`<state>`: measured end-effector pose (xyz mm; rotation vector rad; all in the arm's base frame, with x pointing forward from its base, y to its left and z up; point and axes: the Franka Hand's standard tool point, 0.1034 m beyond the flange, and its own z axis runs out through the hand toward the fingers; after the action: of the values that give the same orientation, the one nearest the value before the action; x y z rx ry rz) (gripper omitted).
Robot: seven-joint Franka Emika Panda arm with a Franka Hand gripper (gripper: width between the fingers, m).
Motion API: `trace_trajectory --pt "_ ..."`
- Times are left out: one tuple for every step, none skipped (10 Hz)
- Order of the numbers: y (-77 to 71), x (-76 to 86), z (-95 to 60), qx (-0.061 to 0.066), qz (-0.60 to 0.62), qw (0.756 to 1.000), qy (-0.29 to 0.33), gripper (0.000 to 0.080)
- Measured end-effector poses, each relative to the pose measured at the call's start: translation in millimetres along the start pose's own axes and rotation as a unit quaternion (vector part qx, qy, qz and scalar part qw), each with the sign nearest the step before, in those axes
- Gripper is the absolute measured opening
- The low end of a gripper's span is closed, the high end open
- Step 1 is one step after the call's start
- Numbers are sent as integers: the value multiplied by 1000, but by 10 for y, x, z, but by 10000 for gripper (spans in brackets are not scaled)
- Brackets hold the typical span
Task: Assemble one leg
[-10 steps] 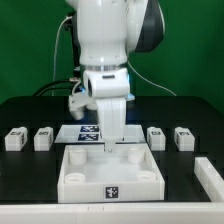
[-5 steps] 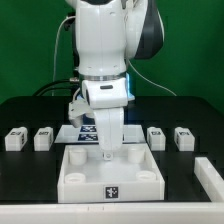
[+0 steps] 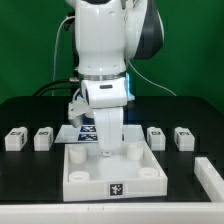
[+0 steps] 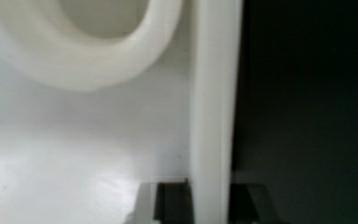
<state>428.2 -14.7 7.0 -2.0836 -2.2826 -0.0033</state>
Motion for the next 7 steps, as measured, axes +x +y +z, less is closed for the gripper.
trace_trajectory --pt "2 0 -1 -1 0 1000 0 54" --pt "3 -1 -1 -1 0 1000 0 54" --pt "4 -1 -1 -1 0 1000 0 54" --pt "4 -1 -2 -1 0 1000 0 54" --pt "5 -1 -2 -1 0 1000 0 54" --pt "15 7 -2 -2 3 1000 0 55" --pt "84 55 -2 -5 13 1000 2 55"
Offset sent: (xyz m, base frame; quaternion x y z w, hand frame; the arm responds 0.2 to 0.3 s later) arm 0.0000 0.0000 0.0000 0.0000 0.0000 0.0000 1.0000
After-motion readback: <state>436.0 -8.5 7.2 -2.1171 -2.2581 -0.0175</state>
